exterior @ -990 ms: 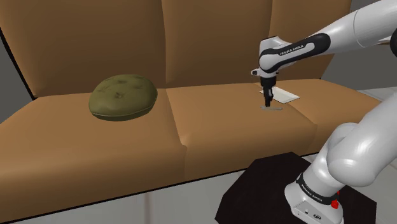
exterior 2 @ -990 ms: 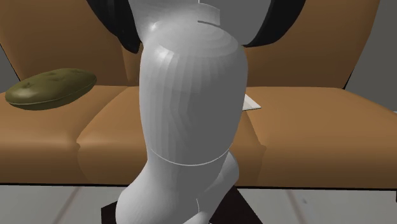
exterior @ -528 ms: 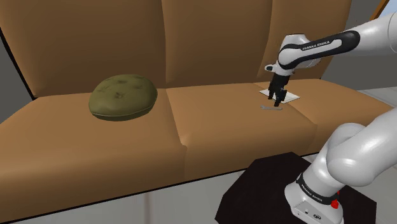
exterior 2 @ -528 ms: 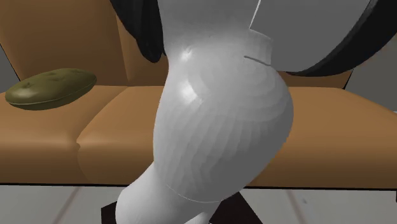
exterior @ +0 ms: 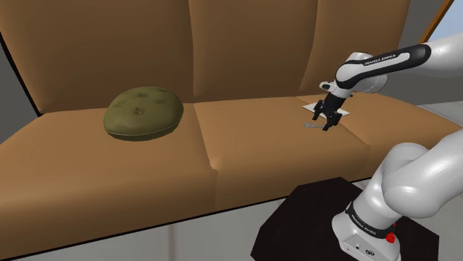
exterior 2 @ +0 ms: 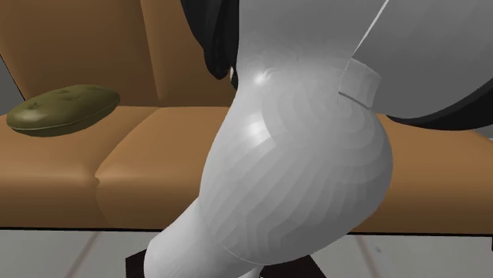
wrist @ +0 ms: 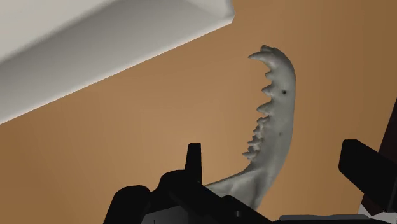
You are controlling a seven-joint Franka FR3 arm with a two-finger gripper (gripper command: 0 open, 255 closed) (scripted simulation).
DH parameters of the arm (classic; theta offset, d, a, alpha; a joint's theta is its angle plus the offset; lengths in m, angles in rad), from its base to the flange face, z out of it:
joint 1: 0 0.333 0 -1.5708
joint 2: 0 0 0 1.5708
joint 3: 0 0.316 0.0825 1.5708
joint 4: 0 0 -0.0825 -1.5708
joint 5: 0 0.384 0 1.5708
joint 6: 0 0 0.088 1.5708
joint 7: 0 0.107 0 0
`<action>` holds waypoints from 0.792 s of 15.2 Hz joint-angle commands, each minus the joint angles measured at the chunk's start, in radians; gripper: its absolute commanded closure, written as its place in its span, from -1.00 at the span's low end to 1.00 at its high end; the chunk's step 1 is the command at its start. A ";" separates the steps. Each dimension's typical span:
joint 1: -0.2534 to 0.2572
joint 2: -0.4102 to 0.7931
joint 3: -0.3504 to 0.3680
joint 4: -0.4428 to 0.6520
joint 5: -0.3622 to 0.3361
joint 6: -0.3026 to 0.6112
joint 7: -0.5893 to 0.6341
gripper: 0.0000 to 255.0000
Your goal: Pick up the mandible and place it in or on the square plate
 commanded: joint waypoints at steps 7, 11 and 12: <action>0.009 0.015 -0.011 -0.013 0.008 0.028 -0.008 -1.00; 0.009 0.015 -0.011 -0.013 0.007 0.027 -0.008 1.00; 0.009 0.015 -0.011 -0.013 0.008 0.027 -0.009 1.00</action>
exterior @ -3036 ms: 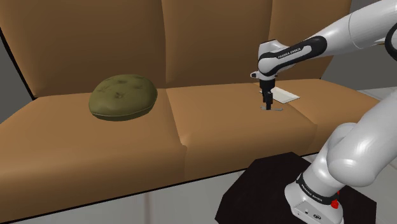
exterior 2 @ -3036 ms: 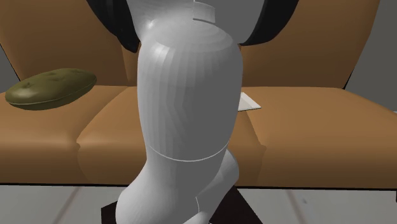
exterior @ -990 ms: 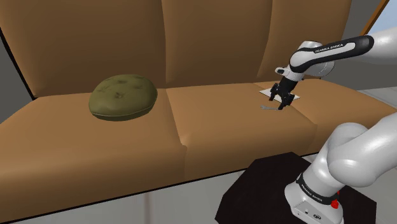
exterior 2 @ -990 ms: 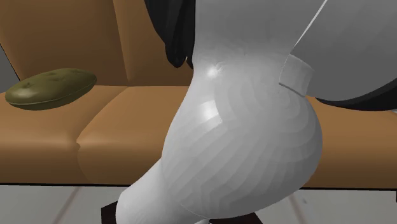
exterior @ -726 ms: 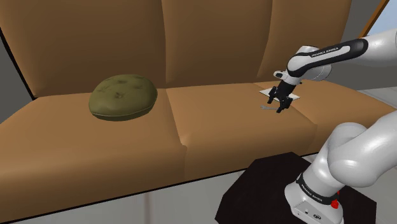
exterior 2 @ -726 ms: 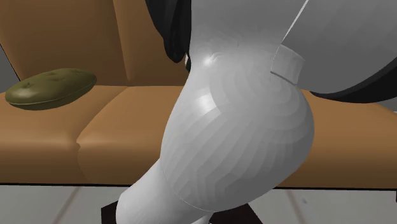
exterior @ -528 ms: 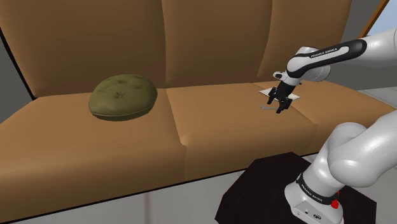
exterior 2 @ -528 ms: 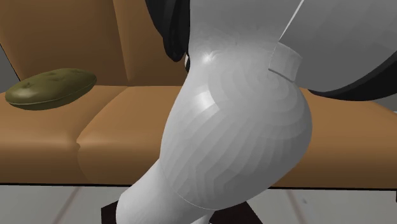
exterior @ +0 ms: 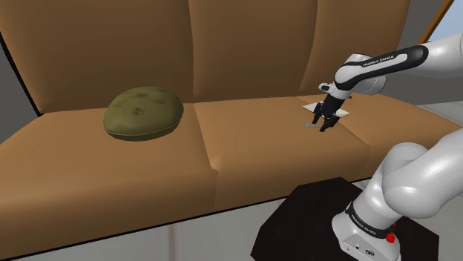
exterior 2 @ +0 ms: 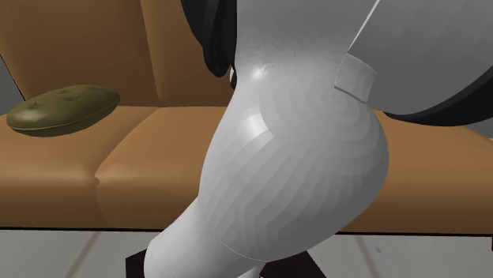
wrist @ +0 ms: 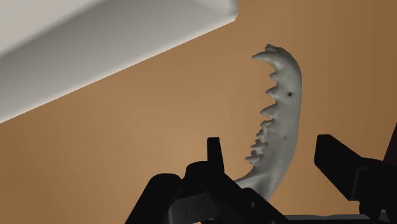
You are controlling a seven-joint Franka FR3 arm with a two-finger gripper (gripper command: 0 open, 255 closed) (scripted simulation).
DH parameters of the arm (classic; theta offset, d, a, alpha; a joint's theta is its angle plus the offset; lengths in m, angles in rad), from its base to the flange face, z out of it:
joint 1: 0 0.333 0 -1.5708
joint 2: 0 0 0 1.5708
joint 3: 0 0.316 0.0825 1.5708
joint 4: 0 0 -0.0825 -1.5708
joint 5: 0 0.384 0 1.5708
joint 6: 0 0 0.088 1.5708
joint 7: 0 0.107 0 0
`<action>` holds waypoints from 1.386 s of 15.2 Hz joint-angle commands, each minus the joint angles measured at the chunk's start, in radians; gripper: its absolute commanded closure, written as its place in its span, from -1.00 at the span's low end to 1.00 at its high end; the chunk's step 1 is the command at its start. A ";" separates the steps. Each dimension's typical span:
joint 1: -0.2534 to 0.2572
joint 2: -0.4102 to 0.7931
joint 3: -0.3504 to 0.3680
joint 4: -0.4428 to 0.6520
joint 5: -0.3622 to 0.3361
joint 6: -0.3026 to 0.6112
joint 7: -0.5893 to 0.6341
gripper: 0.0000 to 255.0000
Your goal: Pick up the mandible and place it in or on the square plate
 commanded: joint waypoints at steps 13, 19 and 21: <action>-0.026 -0.054 0.046 0.038 -0.022 -0.087 0.034 1.00; -0.041 -0.097 0.085 0.088 -0.030 -0.177 0.060 1.00; -0.044 -0.109 0.097 0.106 -0.031 -0.206 0.067 1.00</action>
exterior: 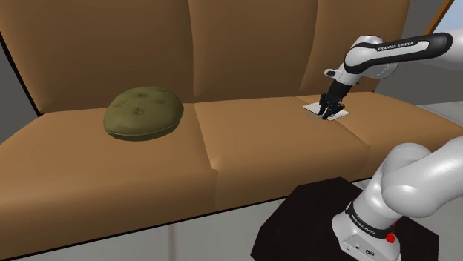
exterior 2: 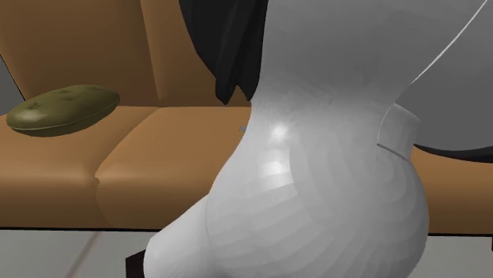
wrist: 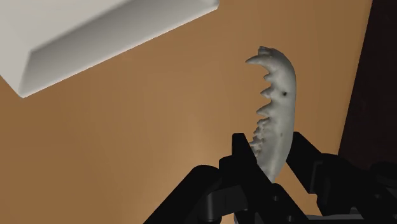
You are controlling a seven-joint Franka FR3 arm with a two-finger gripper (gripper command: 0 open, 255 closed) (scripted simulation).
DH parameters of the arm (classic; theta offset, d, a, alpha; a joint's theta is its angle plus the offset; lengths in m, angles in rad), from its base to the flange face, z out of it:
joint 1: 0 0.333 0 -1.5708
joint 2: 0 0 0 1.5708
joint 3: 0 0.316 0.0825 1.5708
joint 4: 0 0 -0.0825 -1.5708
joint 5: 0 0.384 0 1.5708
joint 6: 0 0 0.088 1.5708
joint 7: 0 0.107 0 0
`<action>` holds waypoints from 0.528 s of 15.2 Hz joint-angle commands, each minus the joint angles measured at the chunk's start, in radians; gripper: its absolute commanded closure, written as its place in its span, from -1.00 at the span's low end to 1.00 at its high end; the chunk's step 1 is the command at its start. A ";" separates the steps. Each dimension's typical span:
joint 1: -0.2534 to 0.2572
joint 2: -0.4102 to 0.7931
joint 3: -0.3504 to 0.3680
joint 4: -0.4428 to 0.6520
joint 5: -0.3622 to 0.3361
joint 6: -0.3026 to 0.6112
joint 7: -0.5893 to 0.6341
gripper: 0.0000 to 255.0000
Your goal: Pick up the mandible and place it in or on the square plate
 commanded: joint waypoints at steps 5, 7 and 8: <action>0.006 0.010 -0.006 0.078 0.010 -0.068 -0.017 1.00; 0.034 0.077 -0.068 0.146 0.036 -0.072 -0.078 1.00; 0.050 0.114 -0.102 0.181 0.053 -0.074 -0.110 1.00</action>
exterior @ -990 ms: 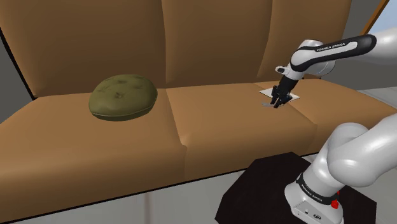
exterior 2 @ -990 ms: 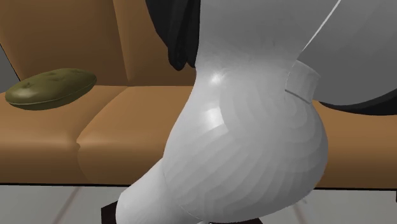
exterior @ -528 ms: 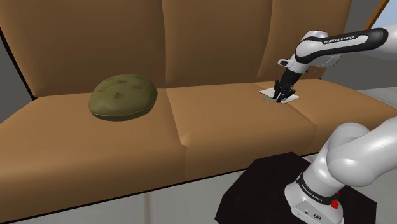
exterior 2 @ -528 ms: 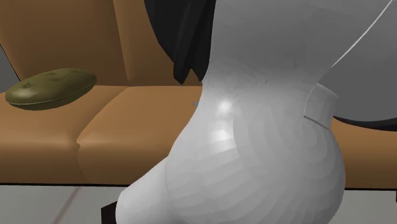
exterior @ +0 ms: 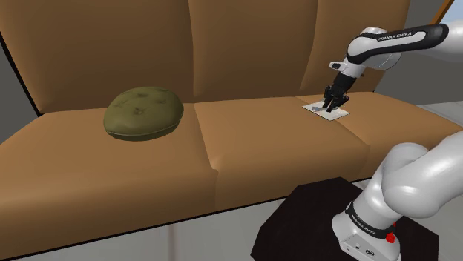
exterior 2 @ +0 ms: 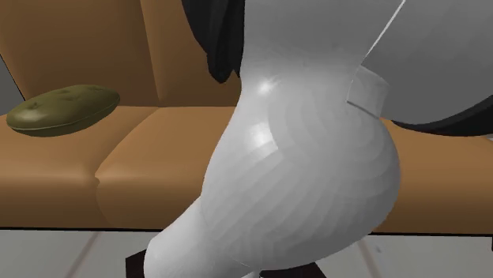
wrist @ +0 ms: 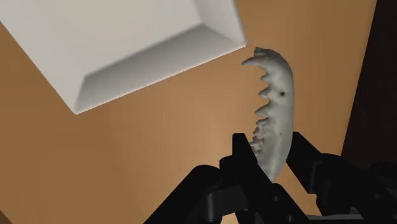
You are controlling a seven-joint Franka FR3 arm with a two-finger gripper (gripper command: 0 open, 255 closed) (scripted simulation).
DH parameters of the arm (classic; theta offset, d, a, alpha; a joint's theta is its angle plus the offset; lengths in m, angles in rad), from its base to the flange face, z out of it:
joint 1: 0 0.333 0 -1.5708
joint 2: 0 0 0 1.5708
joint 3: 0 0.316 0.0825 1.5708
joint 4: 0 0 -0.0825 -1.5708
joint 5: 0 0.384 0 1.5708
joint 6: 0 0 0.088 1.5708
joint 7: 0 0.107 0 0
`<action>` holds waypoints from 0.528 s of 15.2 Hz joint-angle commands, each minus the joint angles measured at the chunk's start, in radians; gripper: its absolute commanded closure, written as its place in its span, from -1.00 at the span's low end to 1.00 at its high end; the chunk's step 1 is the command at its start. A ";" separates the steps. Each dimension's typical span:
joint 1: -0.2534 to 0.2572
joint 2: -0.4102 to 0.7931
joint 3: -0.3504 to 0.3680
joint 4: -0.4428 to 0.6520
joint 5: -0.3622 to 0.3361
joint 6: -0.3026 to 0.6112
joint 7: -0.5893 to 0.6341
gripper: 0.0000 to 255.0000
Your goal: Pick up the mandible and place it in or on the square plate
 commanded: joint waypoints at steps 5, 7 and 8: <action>0.114 0.274 -0.232 0.235 0.181 -0.038 -0.238 1.00; 0.135 0.427 -0.320 0.324 0.314 -0.072 -0.364 1.00; 0.120 0.520 -0.349 0.372 0.398 -0.100 -0.437 1.00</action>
